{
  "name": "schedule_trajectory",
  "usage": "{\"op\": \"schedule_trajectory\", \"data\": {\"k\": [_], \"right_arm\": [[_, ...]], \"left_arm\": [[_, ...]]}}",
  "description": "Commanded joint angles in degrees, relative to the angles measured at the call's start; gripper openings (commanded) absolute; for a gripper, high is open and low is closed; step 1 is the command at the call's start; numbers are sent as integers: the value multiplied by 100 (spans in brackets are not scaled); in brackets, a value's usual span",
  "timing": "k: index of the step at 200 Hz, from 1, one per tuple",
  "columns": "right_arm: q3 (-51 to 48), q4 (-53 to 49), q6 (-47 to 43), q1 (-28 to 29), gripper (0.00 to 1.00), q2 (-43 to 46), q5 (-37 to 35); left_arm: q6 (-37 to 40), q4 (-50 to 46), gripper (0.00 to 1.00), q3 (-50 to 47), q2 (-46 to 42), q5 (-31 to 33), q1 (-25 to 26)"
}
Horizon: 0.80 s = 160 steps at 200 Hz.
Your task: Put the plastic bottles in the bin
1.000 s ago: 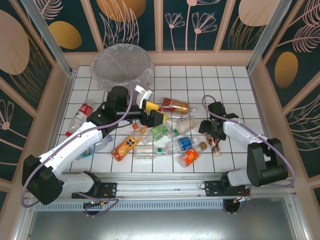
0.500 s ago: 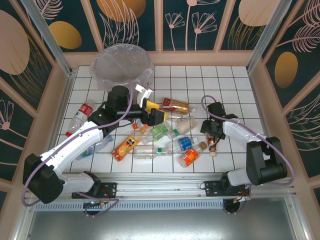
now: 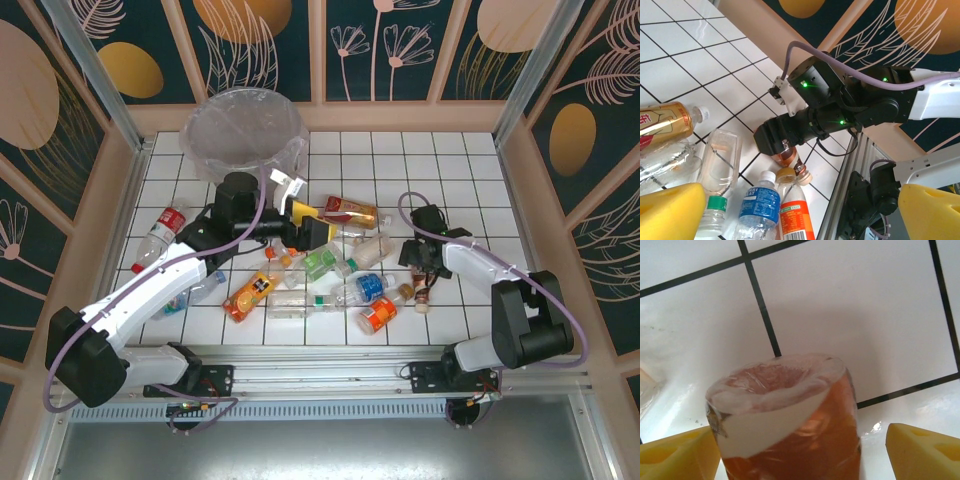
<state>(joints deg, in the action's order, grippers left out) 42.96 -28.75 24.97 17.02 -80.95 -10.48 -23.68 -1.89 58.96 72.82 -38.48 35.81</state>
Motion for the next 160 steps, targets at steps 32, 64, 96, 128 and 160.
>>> {"op": "schedule_trajectory", "data": {"k": [32, 64, 96, 128, 160], "right_arm": [[-131, -422, 280, 132, 93, 70, 128], [-99, -598, 367, 144, 94, 44, 163], [-145, -682, 447, 175, 94, 28, 213], [-153, -653, 456, 215, 93, -107, 144], [-140, -503, 456, 223, 82, -252, -59]], "left_arm": [[22, 147, 99, -16, 22, -28, 50], [31, 128, 99, -20, 2, -10, 57], [38, 118, 98, -16, 26, -19, 57], [91, 40, 98, -29, -2, 11, 57], [92, 44, 98, -77, -41, 41, 60]]}}
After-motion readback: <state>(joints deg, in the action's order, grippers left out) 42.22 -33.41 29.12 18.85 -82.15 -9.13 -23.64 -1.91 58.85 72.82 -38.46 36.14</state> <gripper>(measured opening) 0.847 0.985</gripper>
